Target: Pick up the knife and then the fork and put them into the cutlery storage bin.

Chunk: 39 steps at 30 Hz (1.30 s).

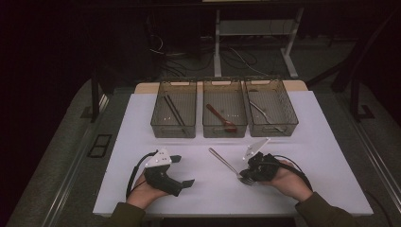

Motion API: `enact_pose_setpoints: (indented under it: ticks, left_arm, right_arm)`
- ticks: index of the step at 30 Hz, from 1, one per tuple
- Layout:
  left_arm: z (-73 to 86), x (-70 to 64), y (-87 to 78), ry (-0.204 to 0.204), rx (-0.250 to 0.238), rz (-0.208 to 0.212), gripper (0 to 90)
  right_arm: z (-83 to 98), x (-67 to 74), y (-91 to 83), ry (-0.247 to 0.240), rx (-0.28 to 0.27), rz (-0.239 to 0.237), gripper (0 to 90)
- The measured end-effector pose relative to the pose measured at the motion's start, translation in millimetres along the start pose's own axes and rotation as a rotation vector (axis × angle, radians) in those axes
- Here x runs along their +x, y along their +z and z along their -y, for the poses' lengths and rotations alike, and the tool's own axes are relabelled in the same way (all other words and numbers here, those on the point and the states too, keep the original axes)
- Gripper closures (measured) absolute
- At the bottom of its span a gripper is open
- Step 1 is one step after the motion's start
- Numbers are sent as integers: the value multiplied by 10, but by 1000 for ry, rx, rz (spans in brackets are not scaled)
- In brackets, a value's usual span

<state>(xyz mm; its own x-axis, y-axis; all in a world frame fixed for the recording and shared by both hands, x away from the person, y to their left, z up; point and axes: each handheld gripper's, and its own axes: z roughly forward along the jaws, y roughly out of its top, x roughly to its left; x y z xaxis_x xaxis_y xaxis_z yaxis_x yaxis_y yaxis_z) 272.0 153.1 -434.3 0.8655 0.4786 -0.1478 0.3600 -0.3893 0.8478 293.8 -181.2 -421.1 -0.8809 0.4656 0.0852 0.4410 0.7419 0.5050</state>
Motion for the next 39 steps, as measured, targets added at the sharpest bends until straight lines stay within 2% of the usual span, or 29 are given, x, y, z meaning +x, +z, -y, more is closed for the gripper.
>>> enact_pose_setpoints:
  ticks: [9, 13, 21, 33, 39]
  left_arm:
    - [0, -3, -4, -1, -1, 1, 1]
    - [0, -4, -7, 0, -1, 2, 1]
    - [-1, -3, -8, -1, -2, 3, 1]
    - [-2, -7, -6, 0, -2, 3, 1]
    - [-2, -6, -9, 0, -4, 4, 1]
  right_arm:
    - [-290, -85, 159, 60, 49, -2, 748]
    - [-401, -111, 228, 68, 69, 12, 746]
    - [-543, -120, 337, 46, 163, 31, 761]
    - [-660, -88, 381, -2, 256, 56, 774]
    - [-711, -52, 396, -14, 298, 65, 826]
